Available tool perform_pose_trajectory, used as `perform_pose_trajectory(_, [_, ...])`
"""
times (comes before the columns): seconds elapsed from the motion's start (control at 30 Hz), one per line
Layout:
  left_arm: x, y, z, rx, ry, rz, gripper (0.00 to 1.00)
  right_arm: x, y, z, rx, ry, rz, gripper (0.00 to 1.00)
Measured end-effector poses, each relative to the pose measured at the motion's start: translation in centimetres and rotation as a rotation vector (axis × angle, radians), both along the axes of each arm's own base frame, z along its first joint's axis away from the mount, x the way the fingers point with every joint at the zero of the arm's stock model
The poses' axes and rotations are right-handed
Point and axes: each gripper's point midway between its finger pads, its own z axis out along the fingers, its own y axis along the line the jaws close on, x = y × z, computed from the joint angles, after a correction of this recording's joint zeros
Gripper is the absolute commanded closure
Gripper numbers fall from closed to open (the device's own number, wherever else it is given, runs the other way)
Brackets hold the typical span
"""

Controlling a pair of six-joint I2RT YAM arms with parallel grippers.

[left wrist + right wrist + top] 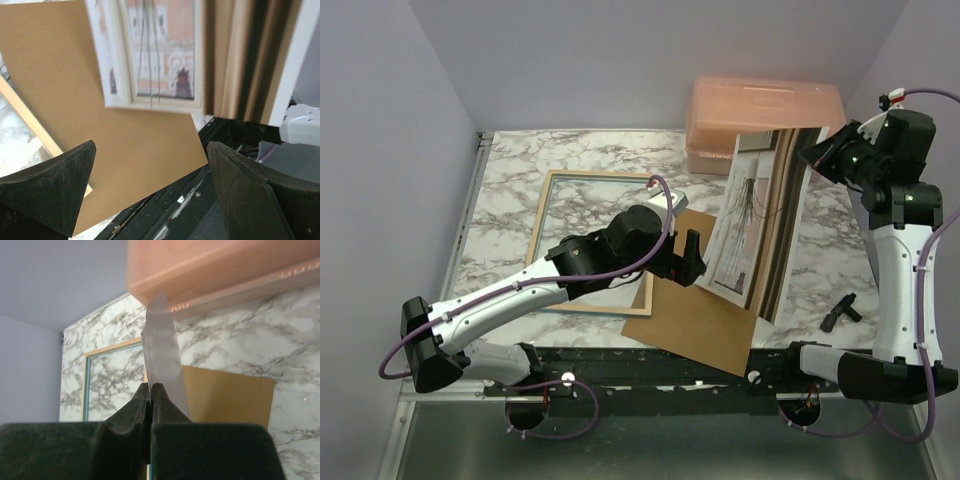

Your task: Put the photo into the frame

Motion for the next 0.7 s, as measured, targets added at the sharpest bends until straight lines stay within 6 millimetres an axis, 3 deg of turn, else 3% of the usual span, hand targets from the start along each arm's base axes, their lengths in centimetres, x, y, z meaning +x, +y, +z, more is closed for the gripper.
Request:
perform_pose_trajectory(0.2, [0.2,1.5,-1.5,0.051,-0.002,0.044,0.01,-0.7,-1.6,6.2,-0.093,-0.134,-0.068,1.0])
perform_pose_trajectory(0.33, [0.6,2.3,-2.1,0.082,-0.008,0.08,0.01,-1.0,-2.2,8.2,-0.144,-0.177,-0.084,1.0])
perform_pose_trajectory(0.53, [0.8,3.3,-3.3,0.126,0.001,0.113,0.01,-0.3,-2.8,8.1,-0.204,-0.165,-0.079,1.0])
perform_pose_trajectory(0.7, [0.9,3.7,-3.8,0.142,0.006,0.136,0.02,0.9,-0.9,5.5,-0.165,-0.111,0.025,1.0])
